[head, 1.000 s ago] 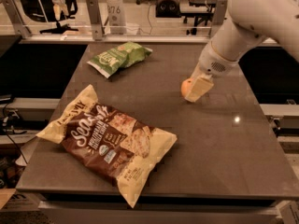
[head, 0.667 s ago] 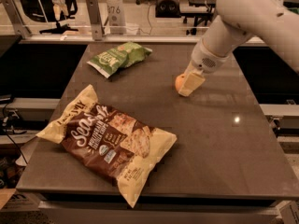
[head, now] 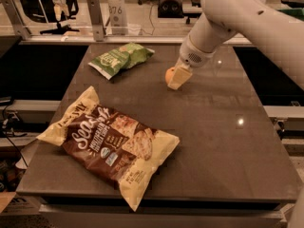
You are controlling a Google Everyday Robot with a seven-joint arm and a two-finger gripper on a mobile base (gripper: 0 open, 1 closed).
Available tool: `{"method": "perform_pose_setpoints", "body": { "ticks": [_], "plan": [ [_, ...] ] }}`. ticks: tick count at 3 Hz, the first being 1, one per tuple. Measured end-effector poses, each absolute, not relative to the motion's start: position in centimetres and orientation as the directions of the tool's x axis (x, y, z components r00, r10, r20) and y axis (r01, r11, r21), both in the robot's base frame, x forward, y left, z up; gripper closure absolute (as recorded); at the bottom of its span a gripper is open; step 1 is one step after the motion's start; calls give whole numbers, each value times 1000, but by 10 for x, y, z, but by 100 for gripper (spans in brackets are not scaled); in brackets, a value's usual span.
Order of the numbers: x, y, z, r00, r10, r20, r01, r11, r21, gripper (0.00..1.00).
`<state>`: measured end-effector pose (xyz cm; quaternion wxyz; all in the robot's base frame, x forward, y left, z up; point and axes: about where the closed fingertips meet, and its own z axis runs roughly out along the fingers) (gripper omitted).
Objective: Move orange near green jalapeno chip bag
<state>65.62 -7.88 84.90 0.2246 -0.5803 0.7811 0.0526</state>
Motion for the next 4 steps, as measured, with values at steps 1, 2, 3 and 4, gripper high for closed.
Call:
{"method": "perform_pose_setpoints", "body": {
  "ticks": [1,2,3,4],
  "plan": [
    [666,-59,854,-228,-878,-422,-914,343,-219,100],
    [678,-40,853,-234,-878,-418,-908,351,-229,100],
    [691,-23,851,-249,-875,-415,-900,367,-234,100],
    [703,-7,851,-260,-874,-410,-893,379,-242,100]
  ]
}}
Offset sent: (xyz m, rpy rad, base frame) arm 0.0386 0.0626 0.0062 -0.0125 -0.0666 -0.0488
